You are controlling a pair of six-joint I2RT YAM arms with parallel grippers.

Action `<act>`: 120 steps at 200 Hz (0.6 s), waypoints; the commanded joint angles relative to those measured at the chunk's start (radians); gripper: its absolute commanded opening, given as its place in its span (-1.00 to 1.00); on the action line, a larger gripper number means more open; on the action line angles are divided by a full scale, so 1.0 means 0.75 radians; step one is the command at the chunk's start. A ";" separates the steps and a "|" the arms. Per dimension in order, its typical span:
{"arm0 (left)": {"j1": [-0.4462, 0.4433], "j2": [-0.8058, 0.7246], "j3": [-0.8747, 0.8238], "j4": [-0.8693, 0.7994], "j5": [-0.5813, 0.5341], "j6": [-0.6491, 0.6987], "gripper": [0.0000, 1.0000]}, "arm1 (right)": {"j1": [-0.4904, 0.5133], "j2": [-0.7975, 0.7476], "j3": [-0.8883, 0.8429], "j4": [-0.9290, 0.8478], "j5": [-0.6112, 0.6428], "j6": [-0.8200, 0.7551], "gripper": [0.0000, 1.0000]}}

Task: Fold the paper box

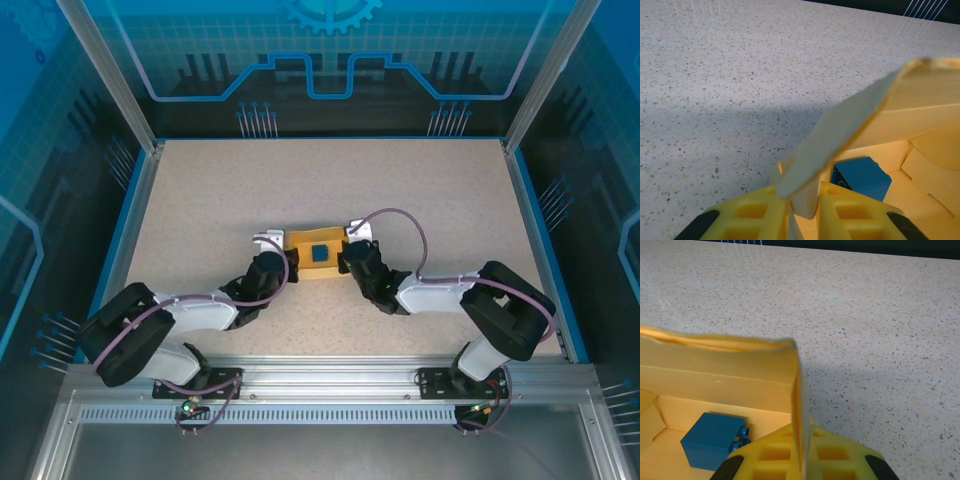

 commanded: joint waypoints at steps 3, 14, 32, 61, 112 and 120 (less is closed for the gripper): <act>-0.008 -0.055 -0.033 -0.015 0.002 -0.028 -0.51 | 0.034 -0.030 -0.035 0.027 0.058 -0.012 -0.98; -0.009 -0.067 -0.036 -0.026 0.010 -0.032 -0.46 | 0.041 -0.033 -0.043 0.031 0.067 -0.013 -0.98; -0.009 -0.088 -0.042 -0.047 0.025 -0.040 -0.37 | 0.052 -0.033 -0.051 0.037 0.083 -0.014 -0.98; -0.010 -0.130 -0.045 -0.111 0.055 -0.048 -0.24 | 0.068 -0.031 -0.067 0.056 0.105 -0.024 -0.98; -0.010 -0.254 -0.040 -0.300 0.143 -0.037 0.01 | 0.085 -0.029 -0.080 0.085 0.137 -0.041 -0.96; -0.010 -0.280 -0.047 -0.321 0.154 -0.041 0.03 | 0.086 -0.026 -0.081 0.085 0.140 -0.046 -0.96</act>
